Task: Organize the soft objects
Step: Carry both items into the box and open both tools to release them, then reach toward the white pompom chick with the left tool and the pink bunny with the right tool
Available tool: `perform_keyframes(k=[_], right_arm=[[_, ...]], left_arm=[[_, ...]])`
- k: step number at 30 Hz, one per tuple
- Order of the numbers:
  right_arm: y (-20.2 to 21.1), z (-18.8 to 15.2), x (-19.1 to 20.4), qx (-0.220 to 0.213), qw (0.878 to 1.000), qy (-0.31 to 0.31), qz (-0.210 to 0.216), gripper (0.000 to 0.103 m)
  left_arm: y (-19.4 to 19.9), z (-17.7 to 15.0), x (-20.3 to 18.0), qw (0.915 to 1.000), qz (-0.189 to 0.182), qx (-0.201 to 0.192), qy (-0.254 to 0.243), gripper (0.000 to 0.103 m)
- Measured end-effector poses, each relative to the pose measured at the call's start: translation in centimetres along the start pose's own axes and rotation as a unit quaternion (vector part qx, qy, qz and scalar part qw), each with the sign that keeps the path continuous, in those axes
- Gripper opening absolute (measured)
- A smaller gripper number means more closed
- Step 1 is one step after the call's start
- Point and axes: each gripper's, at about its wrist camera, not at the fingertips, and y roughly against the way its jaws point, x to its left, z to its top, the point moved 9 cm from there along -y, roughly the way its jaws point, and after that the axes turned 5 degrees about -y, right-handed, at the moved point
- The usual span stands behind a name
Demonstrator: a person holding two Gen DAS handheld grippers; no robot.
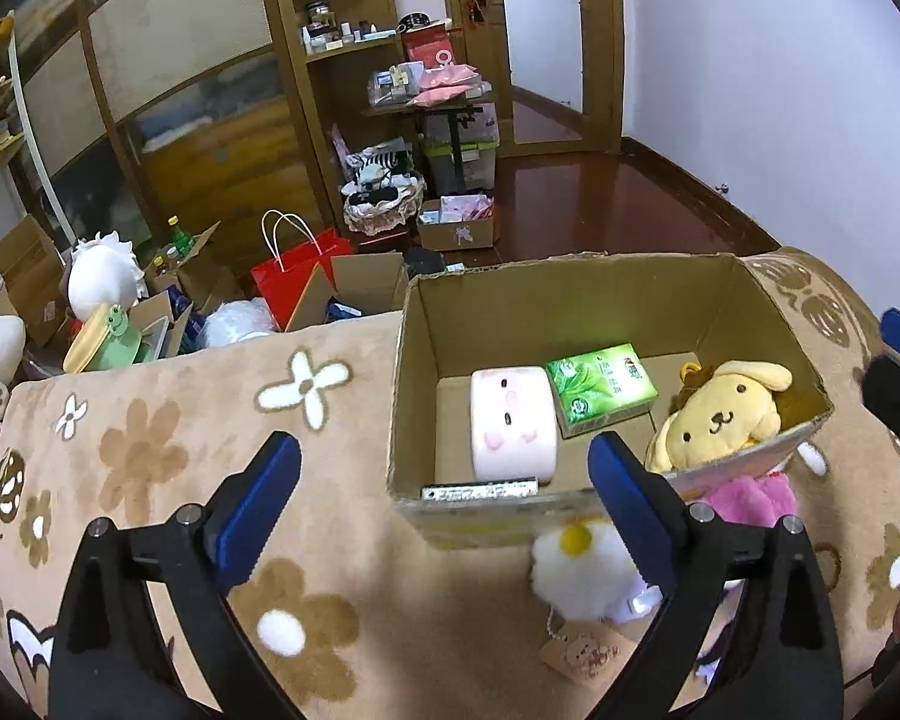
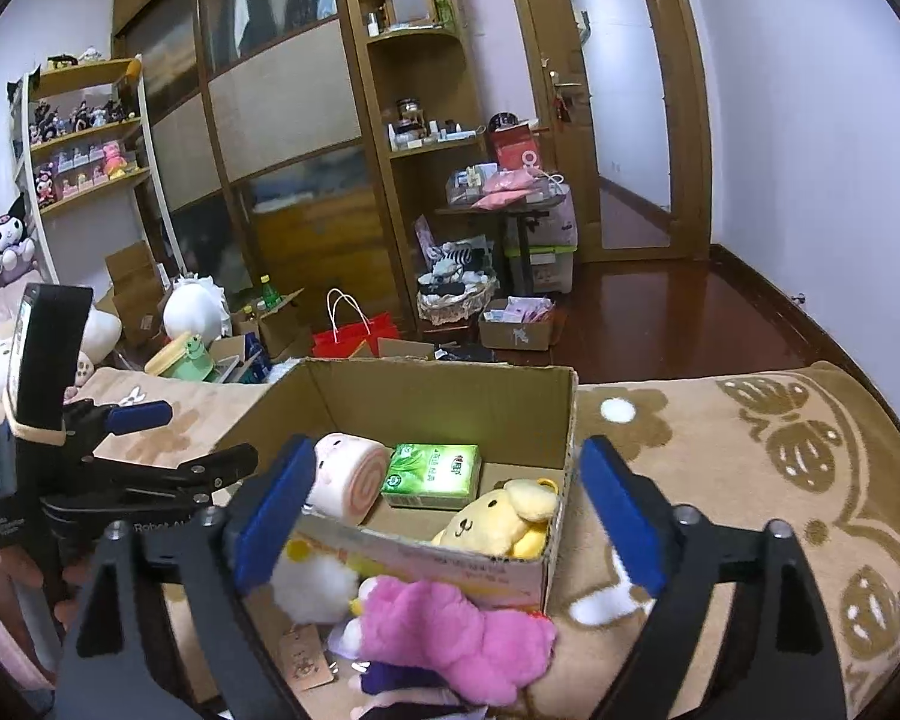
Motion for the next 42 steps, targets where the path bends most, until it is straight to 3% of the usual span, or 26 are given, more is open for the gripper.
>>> perform_keyframes(k=[2,17,32,42], right_arm=[[0.9,-0.3,0.2,0.001,1.0,-0.002,0.0,0.103],[4.1,-3.5,1.2,0.016,1.0,0.019,-0.017,0.103],[2.1,-6.2,0.7,0.039,0.998,0.026,-0.031,0.103],[-0.3,-8.1,-0.5,0.067,0.997,0.013,-0.03,0.103]], left_arm=[[0.6,-0.2,0.1,1.0,-0.001,0.0,0.002,0.096],[3.8,-3.4,-0.1,0.9997,-0.007,0.023,-0.005,0.096],[0.6,-4.8,-1.6,0.9969,-0.052,0.057,0.01,0.096],[-1.9,-5.4,-3.1,0.9941,-0.063,0.089,-0.006,0.096]])
